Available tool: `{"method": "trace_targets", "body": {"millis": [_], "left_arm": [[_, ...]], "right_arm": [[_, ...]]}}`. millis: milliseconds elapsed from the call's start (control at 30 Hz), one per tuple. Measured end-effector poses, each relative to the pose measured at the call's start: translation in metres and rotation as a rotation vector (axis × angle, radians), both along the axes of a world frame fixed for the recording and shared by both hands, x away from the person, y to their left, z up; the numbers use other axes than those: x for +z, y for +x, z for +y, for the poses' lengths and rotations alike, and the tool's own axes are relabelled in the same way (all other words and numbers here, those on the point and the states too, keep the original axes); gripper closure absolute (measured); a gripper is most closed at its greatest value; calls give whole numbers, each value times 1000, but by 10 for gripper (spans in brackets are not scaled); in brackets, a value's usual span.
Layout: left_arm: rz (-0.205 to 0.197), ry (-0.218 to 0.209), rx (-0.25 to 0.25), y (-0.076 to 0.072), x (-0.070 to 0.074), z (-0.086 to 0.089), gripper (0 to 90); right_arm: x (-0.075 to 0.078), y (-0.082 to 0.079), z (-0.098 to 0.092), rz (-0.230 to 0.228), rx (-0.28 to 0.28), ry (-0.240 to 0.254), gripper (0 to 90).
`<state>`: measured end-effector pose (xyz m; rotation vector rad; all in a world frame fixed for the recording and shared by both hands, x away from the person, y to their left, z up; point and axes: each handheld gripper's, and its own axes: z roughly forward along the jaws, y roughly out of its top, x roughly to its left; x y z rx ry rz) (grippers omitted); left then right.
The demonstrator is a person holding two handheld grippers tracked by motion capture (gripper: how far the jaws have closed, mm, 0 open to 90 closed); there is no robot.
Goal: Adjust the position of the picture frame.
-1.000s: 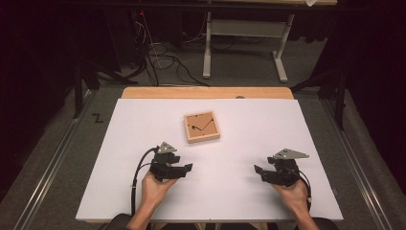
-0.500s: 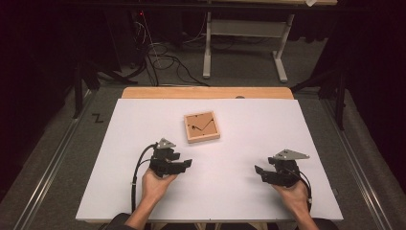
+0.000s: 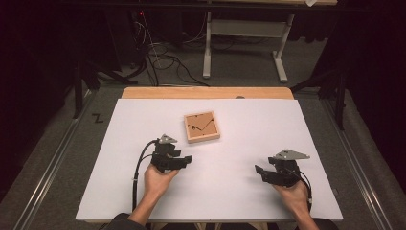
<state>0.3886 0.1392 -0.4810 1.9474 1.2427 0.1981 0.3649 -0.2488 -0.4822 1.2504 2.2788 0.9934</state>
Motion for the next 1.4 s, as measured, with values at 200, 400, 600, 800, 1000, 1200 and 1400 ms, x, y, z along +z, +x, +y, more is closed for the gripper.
{"method": "trace_targets", "body": {"millis": [200, 400, 600, 800, 1000, 1200, 1400], "left_arm": [[-15, 2, 20, 4, 3, -1, 433], [-21, 4, 36, 12, 4, -4, 421], [-25, 3, 41, 18, 6, -9, 420], [-20, -2, 68, 24, 3, -7, 425], [-14, 3, 87, 30, 1, -5, 429], [-30, 23, 79, 35, 6, -12, 437], [-48, 29, 80, 40, 12, -21, 439]], "right_arm": [[0, 0, 0, 0, -1, -2, 359], [0, 0, 0, -2, 0, -2, 362], [0, -1, 1, 1, 3, -6, 363], [0, -1, 1, -4, 2, -12, 366], [1, -2, 0, -5, -4, -10, 370], [0, -2, 1, -9, 2, -13, 371], [1, -3, 0, -9, -2, -10, 372]]}}
